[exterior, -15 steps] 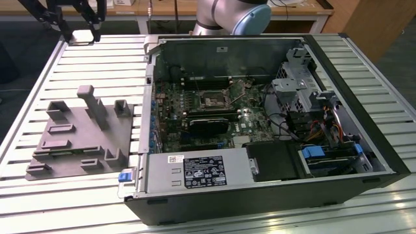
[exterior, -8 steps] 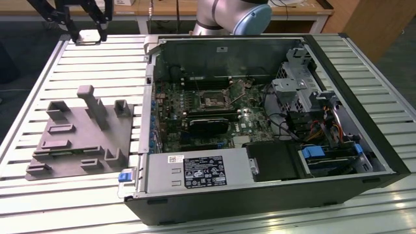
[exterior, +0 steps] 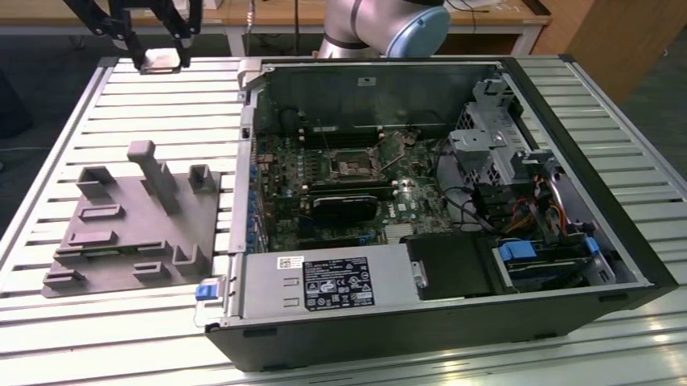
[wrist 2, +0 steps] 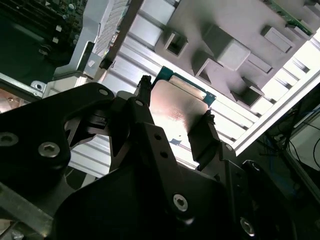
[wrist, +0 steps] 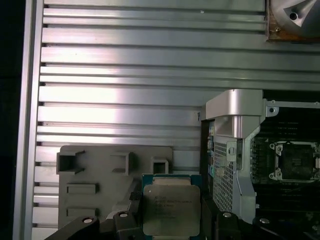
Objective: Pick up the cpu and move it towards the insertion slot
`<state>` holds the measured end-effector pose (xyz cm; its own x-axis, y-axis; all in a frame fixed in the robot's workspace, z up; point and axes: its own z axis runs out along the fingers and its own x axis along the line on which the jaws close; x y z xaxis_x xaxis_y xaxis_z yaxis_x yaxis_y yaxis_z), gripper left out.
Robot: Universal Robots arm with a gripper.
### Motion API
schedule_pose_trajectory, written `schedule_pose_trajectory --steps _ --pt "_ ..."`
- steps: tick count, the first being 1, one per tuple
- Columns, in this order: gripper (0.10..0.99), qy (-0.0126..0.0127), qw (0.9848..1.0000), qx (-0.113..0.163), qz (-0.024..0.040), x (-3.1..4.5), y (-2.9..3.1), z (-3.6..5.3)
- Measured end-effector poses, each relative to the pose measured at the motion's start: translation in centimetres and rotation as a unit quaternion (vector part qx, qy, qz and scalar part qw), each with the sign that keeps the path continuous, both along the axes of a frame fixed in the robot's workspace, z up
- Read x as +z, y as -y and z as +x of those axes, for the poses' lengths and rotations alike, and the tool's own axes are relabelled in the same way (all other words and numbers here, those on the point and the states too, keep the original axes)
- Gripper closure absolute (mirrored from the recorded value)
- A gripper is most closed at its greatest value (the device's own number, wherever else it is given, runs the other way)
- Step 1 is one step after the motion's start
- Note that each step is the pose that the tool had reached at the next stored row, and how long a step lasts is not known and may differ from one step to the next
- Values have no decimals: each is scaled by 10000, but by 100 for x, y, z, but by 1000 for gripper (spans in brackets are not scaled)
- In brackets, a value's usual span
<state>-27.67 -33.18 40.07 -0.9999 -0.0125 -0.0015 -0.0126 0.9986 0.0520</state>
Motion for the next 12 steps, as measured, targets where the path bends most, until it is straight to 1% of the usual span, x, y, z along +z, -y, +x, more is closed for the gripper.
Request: schedule_pose_trajectory --steps 12 --pt "541 0 10000 0 0 -8 -41 235"
